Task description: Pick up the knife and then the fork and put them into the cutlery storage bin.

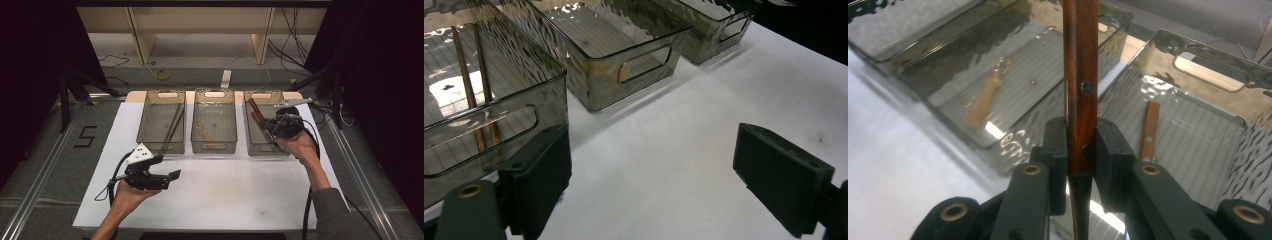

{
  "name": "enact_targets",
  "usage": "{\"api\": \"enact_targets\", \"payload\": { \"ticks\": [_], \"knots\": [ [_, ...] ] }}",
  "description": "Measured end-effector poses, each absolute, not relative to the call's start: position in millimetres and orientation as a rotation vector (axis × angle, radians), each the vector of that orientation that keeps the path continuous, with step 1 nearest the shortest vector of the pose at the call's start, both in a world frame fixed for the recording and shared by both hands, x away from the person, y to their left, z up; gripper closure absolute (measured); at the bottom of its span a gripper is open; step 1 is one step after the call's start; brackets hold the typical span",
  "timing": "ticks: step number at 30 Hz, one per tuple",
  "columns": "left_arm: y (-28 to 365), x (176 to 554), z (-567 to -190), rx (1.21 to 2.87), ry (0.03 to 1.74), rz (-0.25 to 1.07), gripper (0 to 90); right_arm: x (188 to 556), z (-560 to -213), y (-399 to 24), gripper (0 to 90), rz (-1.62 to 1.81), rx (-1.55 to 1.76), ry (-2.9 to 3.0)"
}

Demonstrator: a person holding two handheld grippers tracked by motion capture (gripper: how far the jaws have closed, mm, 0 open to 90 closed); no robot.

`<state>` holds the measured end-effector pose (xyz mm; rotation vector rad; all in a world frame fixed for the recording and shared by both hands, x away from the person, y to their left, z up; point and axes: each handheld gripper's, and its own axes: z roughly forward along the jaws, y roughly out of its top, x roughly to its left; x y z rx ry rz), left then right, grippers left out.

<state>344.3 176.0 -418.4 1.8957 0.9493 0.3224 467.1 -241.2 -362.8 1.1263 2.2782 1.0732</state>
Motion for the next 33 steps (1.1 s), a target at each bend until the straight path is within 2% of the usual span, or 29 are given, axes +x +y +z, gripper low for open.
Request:
{"api": "enact_targets", "payload": {
  "ticks": [15,33],
  "knots": [
    [176,345,-419,1.903,0.948,0.331,15.0,507,-360,-237,77.7,1.01,1.192,2.24],
    [175,344,-419,1.899,0.947,0.335,15.0,536,-381,-250,77.7,0.935,1.312,2.186]
  ]
}}
